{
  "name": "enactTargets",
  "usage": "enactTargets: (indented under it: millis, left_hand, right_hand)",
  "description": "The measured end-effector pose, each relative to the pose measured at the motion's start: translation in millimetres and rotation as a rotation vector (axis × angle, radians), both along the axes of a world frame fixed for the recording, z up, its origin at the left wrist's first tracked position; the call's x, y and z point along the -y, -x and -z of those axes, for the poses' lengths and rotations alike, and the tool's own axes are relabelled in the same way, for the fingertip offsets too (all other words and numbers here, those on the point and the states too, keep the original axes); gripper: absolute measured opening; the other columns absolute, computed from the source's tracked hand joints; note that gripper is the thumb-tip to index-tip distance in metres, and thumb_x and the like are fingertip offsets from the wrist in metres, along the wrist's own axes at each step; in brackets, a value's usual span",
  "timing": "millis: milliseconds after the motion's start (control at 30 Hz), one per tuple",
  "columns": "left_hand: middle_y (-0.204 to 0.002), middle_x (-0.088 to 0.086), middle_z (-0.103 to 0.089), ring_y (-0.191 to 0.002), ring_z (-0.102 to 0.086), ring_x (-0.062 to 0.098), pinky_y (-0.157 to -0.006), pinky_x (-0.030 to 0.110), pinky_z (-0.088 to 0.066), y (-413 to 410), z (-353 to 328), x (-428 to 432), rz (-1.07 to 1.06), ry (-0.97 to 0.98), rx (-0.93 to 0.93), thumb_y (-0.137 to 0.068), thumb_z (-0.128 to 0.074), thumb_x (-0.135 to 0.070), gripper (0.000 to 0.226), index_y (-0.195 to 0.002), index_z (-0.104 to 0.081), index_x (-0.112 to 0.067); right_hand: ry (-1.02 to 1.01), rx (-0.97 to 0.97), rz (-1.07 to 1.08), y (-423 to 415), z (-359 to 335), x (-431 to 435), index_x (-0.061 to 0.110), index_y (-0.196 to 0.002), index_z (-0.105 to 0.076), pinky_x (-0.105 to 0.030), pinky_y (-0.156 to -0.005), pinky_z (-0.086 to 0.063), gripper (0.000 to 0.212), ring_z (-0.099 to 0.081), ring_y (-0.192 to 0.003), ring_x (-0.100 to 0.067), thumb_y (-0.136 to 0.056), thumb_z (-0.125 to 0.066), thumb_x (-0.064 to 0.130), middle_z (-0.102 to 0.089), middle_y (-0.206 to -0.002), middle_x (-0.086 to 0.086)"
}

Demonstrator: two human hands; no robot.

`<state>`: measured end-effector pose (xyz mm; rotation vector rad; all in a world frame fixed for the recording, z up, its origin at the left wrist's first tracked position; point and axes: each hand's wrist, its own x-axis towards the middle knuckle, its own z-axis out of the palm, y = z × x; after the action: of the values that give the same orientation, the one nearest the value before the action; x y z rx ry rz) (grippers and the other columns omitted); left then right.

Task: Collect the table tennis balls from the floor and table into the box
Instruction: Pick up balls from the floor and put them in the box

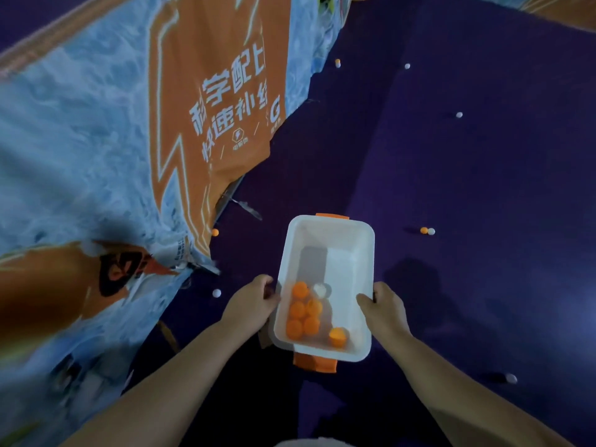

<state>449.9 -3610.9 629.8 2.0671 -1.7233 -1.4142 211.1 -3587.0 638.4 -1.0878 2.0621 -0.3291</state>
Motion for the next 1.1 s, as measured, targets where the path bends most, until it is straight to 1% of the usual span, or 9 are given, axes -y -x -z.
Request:
enactTargets:
  millis: [133, 367, 500, 600, 767, 867, 933, 1033, 1100]
  left_hand:
    - [-0.105, 0.000, -0.059, -0.104, -0.059, 0.022, -0.074, 0.029, -0.035, 10.7, 12.5, 77.2, 0.104, -0.086, 0.114, -0.093, -0.052, -0.028, 0.029, -0.118, -0.047, -0.014]
    - [-0.079, -0.005, -0.044, -0.081, -0.054, 0.022, -0.066, 0.030, -0.036, 26.6, 44.7, 161.7, 0.091, -0.070, 0.132, -0.091, -0.053, -0.020, 0.018, -0.104, -0.047, -0.011]
    - [-0.088, 0.000, -0.055, -0.081, -0.056, 0.020, -0.069, 0.033, -0.043, 38.8, 68.6, 194.5, -0.005, -0.069, 0.158, -0.091, -0.051, -0.020, 0.014, -0.103, -0.046, -0.016]
    - [-0.089, 0.001, -0.055, -0.080, -0.053, 0.019, -0.069, 0.030, -0.039, 49.0, 102.6, 211.6, -0.087, -0.065, 0.197, -0.093, -0.048, -0.019, 0.019, -0.112, -0.046, -0.013]
    - [-0.085, 0.002, -0.058, -0.073, -0.051, 0.017, -0.068, 0.032, -0.042, 61.8, 209.4, 237.2, -0.237, -0.053, 0.218, -0.093, -0.045, -0.017, 0.003, -0.095, -0.044, -0.019]
    - [-0.088, -0.005, -0.057, -0.078, -0.054, 0.015, -0.071, 0.031, -0.044, 60.5, 292.1, 256.0, -0.315, -0.081, 0.229, -0.095, -0.044, -0.020, 0.017, -0.110, -0.051, -0.018]
    - [-0.093, -0.003, -0.062, -0.082, -0.058, 0.017, -0.075, 0.034, -0.048, 58.3, 345.9, 270.6, -0.328, -0.091, 0.221, -0.095, -0.042, -0.021, 0.023, -0.115, -0.051, -0.017]
    - [-0.117, 0.003, -0.062, -0.101, -0.059, 0.023, -0.081, 0.035, -0.046, 51.6, 418.2, 294.9, -0.301, -0.097, 0.238, -0.098, -0.038, -0.026, 0.035, -0.132, -0.044, -0.019]
    - [-0.125, 0.006, -0.060, -0.109, -0.058, 0.027, -0.082, 0.035, -0.044, 44.7, 470.0, 310.0, -0.288, -0.052, 0.262, -0.098, -0.039, -0.026, 0.042, -0.139, -0.040, -0.017]
  right_hand:
    - [-0.030, 0.049, 0.020, -7.9, 15.3, 70.6, 0.012, -0.079, -0.047, -0.026, -0.050, -0.038, 0.014, -0.045, -0.060, -0.011, -0.087, -0.052, 0.022, -0.052, -0.072, 0.000]
    - [-0.069, 0.097, 0.013, 10.7, 43.4, 156.1, 0.014, -0.081, -0.048, -0.026, -0.054, -0.040, 0.012, -0.050, -0.066, -0.013, -0.086, -0.053, 0.023, -0.055, -0.077, 0.000]
    - [-0.081, 0.116, -0.056, 24.4, 70.7, 202.2, 0.016, -0.076, -0.047, -0.023, -0.052, -0.036, 0.014, -0.046, -0.062, -0.010, -0.085, -0.055, 0.023, -0.052, -0.073, 0.002]
    - [-0.109, 0.117, -0.139, 32.8, 107.5, 235.7, 0.017, -0.075, -0.046, -0.022, -0.050, -0.033, 0.016, -0.045, -0.060, -0.009, -0.085, -0.057, 0.023, -0.051, -0.072, 0.003]
    - [-0.131, 0.123, -0.180, 37.0, 213.2, 278.6, 0.014, -0.075, -0.046, -0.026, -0.051, -0.035, 0.017, -0.044, -0.060, -0.012, -0.083, -0.058, 0.022, -0.050, -0.070, 0.000]
    - [-0.148, 0.141, -0.160, 31.7, 294.5, 303.0, 0.013, -0.074, -0.045, -0.027, -0.050, -0.035, 0.017, -0.044, -0.060, -0.013, -0.083, -0.057, 0.021, -0.050, -0.070, -0.001]
    - [-0.154, 0.136, -0.159, 27.0, 351.0, 318.6, 0.013, -0.073, -0.044, -0.027, -0.050, -0.035, 0.018, -0.043, -0.059, -0.014, -0.084, -0.056, 0.020, -0.049, -0.070, -0.002]
    - [-0.150, 0.146, -0.146, 19.1, 424.7, 339.3, 0.013, -0.072, -0.043, -0.025, -0.049, -0.033, 0.020, -0.041, -0.058, -0.014, -0.086, -0.055, 0.019, -0.048, -0.070, -0.001]
    - [-0.124, 0.157, -0.145, 12.0, 476.0, 352.3, 0.012, -0.072, -0.042, -0.025, -0.049, -0.033, 0.021, -0.041, -0.057, -0.013, -0.087, -0.055, 0.019, -0.046, -0.069, -0.001]
